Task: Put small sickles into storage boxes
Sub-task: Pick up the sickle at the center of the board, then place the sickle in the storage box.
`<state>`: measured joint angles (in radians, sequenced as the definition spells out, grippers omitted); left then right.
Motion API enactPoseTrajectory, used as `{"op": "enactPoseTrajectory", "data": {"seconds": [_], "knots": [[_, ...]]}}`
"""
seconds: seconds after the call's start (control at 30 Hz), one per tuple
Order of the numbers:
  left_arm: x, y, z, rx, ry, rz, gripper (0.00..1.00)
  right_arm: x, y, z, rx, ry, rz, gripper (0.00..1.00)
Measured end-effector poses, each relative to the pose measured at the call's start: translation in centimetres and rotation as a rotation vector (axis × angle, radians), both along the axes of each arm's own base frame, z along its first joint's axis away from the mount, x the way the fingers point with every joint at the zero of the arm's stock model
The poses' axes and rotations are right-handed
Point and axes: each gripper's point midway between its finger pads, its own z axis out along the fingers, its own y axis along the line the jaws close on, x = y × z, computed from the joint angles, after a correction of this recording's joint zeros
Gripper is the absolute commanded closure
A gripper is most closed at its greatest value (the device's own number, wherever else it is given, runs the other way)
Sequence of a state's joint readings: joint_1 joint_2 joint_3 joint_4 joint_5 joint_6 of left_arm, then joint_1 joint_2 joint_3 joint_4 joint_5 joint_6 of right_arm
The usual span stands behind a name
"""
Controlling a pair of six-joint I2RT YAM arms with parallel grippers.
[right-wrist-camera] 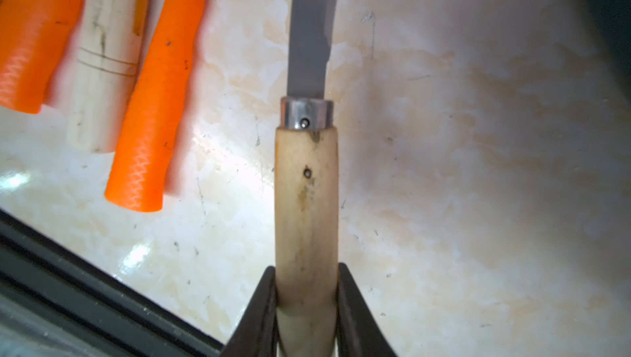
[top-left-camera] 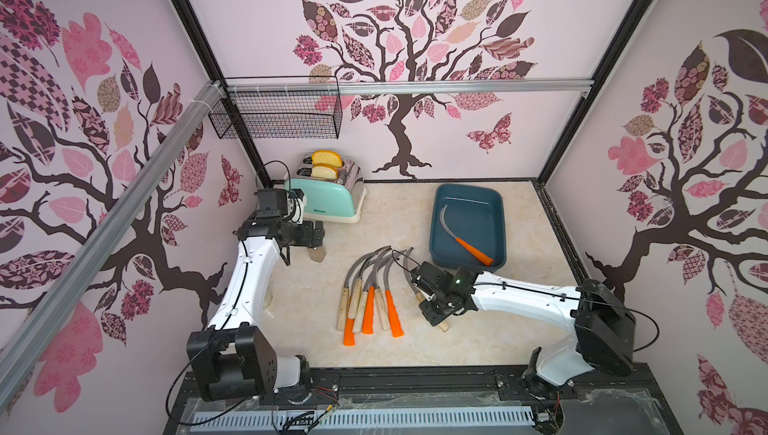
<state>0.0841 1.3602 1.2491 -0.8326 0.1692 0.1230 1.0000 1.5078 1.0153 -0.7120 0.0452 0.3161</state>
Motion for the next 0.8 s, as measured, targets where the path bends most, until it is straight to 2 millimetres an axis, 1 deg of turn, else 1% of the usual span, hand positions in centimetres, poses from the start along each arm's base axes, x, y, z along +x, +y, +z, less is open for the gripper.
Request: {"op": "enactPoseTrajectory", "data": {"seconds": [0.13,0.23,0.33,0.4,0.47,0.63,0.73,0.8], "knots": [[-0.1,0.0,0.1,-0.005,0.001,0.006,0.02,-0.1,0.3,3.2,0.051,-0.022,0.024,0.93],[0.0,0.0,0.7,-0.009,-0.007,0.01,0.02,0.7,0.8,6.2,0.103,-0.059,0.021,0.92],[0.2,0.0,1.5,-0.007,-0.026,0.011,0.02,2.5,0.7,9.0,0.161,-0.096,-0.005,0.92],[0.2,0.0,1.9,-0.007,-0.036,0.01,0.02,4.5,-0.2,10.4,0.192,-0.115,-0.053,0.92],[0.1,0.0,2.1,-0.008,-0.043,0.009,0.02,6.6,-1.4,11.4,0.213,-0.133,-0.106,0.92],[-0.2,-0.2,2.8,-0.007,-0.059,0.001,0.02,11.4,-4.6,12.6,0.242,-0.156,-0.221,0.93],[-0.5,-0.2,3.2,-0.003,-0.073,-0.007,0.02,14.3,-6.3,12.0,0.255,-0.14,-0.288,0.93],[-0.8,-0.3,3.4,-0.004,-0.08,-0.013,0.02,16.4,-7.3,11.0,0.248,-0.117,-0.334,0.93]]}}
